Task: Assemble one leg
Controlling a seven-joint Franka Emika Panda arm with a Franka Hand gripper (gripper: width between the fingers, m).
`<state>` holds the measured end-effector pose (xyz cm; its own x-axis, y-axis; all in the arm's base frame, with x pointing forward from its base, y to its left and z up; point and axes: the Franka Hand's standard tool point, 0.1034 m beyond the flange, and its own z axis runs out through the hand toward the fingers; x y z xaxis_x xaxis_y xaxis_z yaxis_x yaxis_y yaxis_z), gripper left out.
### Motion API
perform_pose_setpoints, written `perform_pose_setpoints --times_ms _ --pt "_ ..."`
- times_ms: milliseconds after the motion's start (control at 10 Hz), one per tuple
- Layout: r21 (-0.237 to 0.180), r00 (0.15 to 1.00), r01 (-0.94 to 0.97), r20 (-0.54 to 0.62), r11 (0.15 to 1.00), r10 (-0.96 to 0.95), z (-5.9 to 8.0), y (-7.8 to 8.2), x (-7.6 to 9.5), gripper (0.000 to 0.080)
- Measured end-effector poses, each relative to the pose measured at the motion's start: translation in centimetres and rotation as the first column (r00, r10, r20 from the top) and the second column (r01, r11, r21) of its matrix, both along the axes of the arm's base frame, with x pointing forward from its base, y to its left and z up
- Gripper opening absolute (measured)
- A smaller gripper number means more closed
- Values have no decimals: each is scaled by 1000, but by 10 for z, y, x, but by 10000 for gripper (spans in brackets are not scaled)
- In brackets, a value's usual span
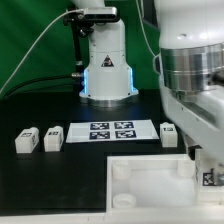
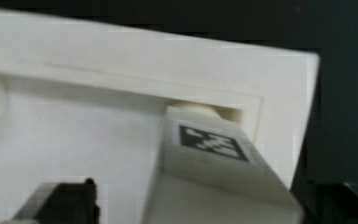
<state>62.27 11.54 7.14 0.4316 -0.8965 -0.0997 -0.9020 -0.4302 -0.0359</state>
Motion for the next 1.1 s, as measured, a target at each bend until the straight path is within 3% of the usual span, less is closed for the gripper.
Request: perform_pose_setpoints --times_ms 300,400,500,600,700,800,900,1000,1100 --pt "-1 973 -229 25 973 229 0 -1 0 648" --pt "-20 910 -412 36 911 412 1 -1 1 648" --pt "-56 784 -617 39 785 619 6 4 5 649" --pt "-71 598 -796 59 601 799 9 10 8 649" --pt "-74 514 -852 62 518 855 7 9 7 649" --pt "-73 536 -839 62 539 842 7 9 7 649" --pt "-70 574 -814 60 577 817 7 9 7 534" --pt "-71 571 -815 60 574 819 7 9 7 534" --pt "-68 611 -787 59 614 790 7 8 7 331"
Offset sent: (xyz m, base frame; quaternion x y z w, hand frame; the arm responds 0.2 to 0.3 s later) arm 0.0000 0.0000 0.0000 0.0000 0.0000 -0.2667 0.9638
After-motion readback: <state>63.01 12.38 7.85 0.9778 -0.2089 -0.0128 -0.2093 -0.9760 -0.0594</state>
